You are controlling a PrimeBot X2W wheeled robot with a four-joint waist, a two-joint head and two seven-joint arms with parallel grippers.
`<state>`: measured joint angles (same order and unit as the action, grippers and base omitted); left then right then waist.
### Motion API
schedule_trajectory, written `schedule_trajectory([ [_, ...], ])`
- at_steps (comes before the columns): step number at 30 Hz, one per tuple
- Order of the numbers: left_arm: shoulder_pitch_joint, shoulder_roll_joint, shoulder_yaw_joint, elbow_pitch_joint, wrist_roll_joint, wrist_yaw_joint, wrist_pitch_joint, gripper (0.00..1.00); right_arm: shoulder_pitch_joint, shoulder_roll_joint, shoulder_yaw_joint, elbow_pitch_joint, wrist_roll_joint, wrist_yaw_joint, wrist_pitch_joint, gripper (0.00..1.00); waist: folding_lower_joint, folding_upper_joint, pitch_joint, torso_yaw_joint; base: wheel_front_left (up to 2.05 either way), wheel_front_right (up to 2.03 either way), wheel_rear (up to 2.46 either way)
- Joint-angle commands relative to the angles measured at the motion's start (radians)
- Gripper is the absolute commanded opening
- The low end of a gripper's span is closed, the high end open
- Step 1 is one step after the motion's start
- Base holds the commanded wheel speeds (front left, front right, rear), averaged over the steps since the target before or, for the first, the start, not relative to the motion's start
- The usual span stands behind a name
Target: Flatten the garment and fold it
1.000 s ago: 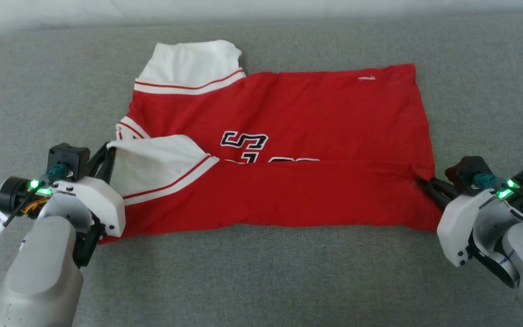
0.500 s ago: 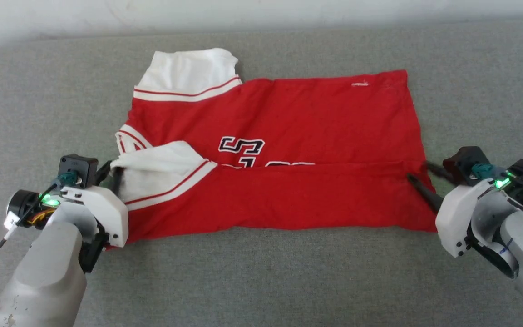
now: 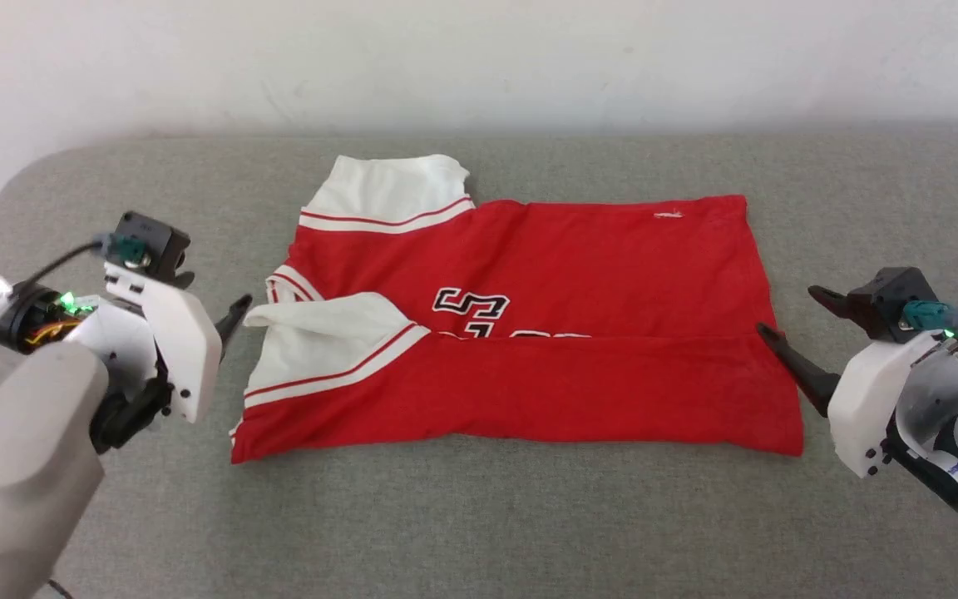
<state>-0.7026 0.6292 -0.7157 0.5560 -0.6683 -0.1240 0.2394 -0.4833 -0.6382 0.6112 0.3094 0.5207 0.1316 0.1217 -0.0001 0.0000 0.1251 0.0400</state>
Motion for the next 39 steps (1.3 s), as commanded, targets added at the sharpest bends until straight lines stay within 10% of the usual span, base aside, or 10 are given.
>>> schedule_trajectory([
  [1,-0.014,0.012,-0.011,-0.009,-0.015,-0.007,0.023,1.0,0.013,0.002,-0.004,-0.006,0.002,-0.001,0.003,1.0,0.0001,0.0,-0.011,0.011,0.0,0.0,0.0],
  [13,-0.088,0.099,-0.175,-0.123,-0.29,-0.007,0.516,1.0,0.009,0.021,0.011,-0.06,0.004,-0.001,0.06,1.0,0.0001,0.0,0.029,-0.022,0.0,0.0,0.0],
  [25,-0.042,0.057,-0.297,0.013,-0.298,-0.007,0.583,1.0,-0.046,0.045,0.051,-0.036,0.012,-0.001,0.047,1.0,0.0001,0.0,0.063,-0.085,0.0,0.0,0.0],
  [26,-0.041,0.055,-0.304,0.015,-0.304,-0.007,0.58,0.22,-0.052,0.045,0.053,-0.034,0.014,-0.001,0.046,1.0,0.0001,0.0,0.061,-0.086,0.0,0.0,0.0],
  [27,-0.04,0.053,-0.31,0.014,-0.312,-0.007,0.574,0.0,-0.059,0.045,0.053,-0.033,0.017,-0.001,0.042,1.0,0.0001,0.0,0.057,-0.087,0.0,0.0,0.0],
  [34,-0.056,0.085,-0.36,-0.041,-0.346,-0.007,0.515,0.0,-0.153,0.012,0.058,-0.033,0.051,-0.001,0.133,1.0,0.0001,0.0,0.013,-0.077,0.0,0.0,0.0],
  [39,-0.071,0.098,-0.387,-0.072,-0.371,-0.007,0.488,0.0,-0.231,-0.009,0.133,-0.009,0.152,-0.001,0.385,1.0,0.0001,0.0,-0.007,-0.058,0.0,0.0,0.0],
])
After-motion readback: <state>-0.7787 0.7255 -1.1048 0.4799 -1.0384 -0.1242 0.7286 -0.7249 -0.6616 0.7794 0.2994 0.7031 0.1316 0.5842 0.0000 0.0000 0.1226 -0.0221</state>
